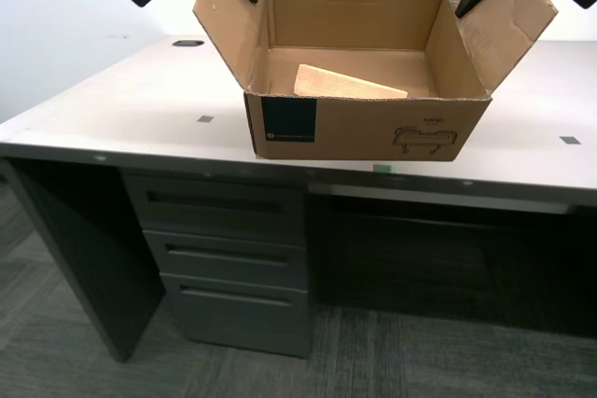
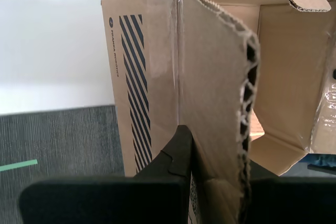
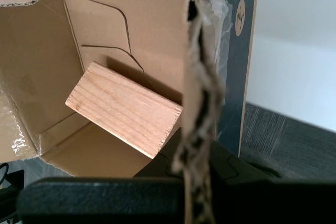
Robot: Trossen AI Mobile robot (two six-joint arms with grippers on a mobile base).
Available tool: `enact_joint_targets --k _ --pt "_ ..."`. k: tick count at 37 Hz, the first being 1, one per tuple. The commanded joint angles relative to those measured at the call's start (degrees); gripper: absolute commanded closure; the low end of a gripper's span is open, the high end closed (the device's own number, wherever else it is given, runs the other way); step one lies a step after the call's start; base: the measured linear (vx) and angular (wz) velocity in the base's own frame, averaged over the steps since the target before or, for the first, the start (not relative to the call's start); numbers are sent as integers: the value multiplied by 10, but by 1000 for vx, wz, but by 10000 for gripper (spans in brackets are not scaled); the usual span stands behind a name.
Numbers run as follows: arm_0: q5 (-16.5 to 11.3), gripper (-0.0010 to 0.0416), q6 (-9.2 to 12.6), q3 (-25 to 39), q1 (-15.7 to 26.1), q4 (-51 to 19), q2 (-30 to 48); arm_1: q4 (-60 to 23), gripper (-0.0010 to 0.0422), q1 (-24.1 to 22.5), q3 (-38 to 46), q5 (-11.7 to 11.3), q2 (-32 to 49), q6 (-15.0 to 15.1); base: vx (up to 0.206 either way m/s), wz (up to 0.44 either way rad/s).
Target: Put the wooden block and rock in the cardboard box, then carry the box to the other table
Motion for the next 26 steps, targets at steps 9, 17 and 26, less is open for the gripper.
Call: enact_joint_targets --k 9,17,26 --pt "-12 407 2 1 2 0 -1 -31 413 -2 0 13 0 -8 -102 117" --pt "-12 407 13 1 2 0 -1 -28 413 -1 0 13 0 25 -83 202" --pt "-12 407 20 1 2 4 -1 -27 413 -1 0 13 0 49 -87 270"
